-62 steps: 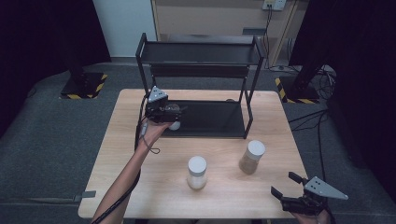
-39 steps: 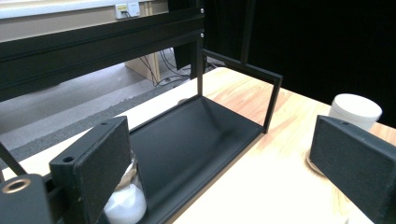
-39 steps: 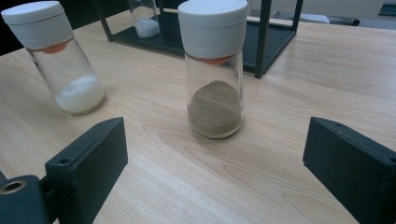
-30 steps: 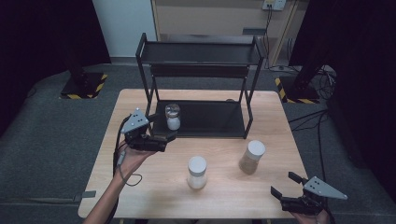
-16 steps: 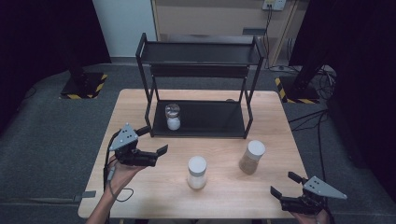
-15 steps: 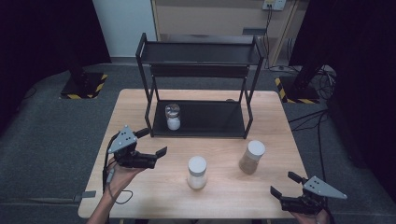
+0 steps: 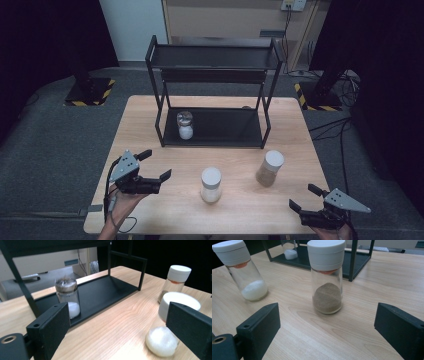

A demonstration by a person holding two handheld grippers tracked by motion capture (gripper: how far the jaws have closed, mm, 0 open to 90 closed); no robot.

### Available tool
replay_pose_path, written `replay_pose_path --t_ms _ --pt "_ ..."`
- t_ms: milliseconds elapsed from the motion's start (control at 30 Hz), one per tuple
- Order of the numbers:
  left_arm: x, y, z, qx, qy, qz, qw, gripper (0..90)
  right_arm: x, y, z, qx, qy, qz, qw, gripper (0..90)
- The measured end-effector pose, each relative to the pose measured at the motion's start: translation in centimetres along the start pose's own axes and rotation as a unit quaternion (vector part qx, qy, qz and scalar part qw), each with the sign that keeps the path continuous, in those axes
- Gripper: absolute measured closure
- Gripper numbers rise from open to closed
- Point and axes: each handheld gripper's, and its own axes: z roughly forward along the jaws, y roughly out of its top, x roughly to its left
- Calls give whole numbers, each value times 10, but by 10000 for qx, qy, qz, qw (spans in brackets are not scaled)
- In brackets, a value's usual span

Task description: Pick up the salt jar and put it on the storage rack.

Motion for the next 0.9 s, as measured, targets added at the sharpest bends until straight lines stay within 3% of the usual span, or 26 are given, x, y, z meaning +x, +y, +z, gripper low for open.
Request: replay_pose_path --t_ms 400,900 --pt "4 -32 -14 101 71 -42 9999 43 0 -1 -2 -18 2 -8 10000 67" --pt "12 -63 -20 147 -62 -203 9997 46 1 -1 -1 -5 -13 -44 10000 67"
